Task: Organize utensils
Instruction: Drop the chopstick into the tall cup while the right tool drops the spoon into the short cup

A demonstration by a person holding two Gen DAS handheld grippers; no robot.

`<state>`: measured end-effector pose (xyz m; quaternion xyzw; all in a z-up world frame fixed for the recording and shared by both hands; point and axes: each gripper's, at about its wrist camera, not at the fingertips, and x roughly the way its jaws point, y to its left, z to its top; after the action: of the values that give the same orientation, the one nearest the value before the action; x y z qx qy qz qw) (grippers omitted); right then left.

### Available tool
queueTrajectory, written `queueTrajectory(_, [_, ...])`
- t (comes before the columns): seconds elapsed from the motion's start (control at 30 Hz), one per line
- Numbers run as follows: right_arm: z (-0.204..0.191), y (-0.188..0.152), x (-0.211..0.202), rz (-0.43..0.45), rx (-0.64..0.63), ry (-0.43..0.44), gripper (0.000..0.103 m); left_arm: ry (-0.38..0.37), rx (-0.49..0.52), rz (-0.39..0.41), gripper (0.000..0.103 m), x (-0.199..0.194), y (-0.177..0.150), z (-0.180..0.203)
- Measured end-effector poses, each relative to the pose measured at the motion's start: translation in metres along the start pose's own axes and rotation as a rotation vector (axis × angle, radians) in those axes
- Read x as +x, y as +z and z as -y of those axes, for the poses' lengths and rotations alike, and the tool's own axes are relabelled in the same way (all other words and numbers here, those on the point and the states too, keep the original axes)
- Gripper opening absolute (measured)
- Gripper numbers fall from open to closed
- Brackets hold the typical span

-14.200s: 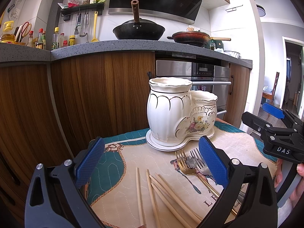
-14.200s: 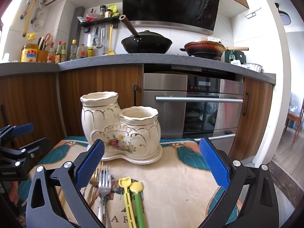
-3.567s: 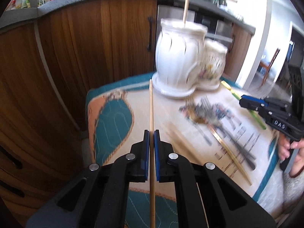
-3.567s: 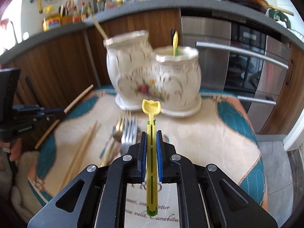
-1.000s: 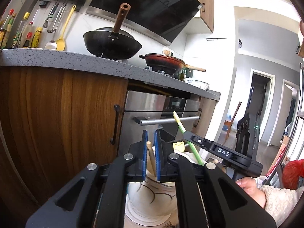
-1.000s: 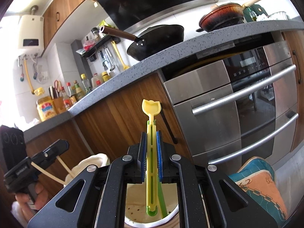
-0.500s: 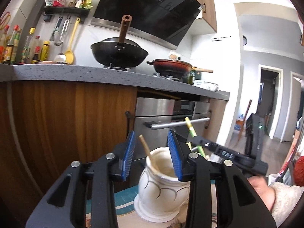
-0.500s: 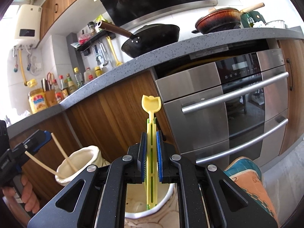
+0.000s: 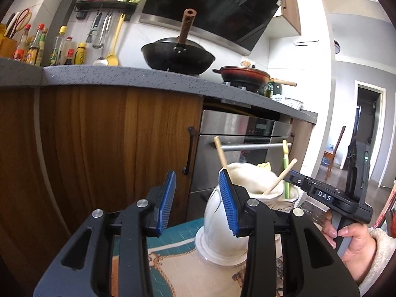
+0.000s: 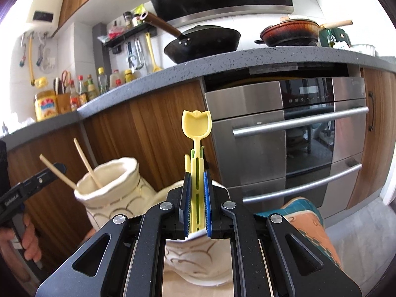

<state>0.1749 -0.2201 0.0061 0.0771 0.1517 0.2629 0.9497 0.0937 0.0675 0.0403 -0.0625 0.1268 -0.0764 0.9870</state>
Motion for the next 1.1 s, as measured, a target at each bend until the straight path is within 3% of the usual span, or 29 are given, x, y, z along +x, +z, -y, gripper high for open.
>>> queueTrajectory(0.1, [-0.002,-0.003,-0.002,-0.010,-0.010,-0.008,0.011,0.017,-0.015,-0.013,0.038,-0.001,-0.003,-0.005])
queueTrajectory(0.3, [-0.001,-0.006,-0.014,0.001,-0.007,-0.016,0.026,0.046,-0.040,-0.020,0.045,-0.010,-0.011,-0.011])
queueTrajectory(0.5, [-0.004,-0.006,-0.032,0.013,-0.005,-0.025,0.048,0.078,-0.066,-0.038,0.057,-0.024,-0.020,-0.013])
queueTrajectory(0.6, [-0.008,-0.009,-0.047,0.023,-0.009,-0.019,0.070,0.100,-0.076,-0.052,0.065,-0.033,-0.025,-0.012])
queueTrajectory(0.83, [-0.016,-0.024,-0.078,0.015,-0.027,0.005,0.095,0.156,-0.045,-0.102,0.084,-0.054,-0.036,0.001])
queueTrajectory(1.1, [-0.013,-0.048,-0.092,-0.057,-0.010,-0.043,0.098,0.216,0.010,-0.222,0.096,-0.065,-0.054,0.023])
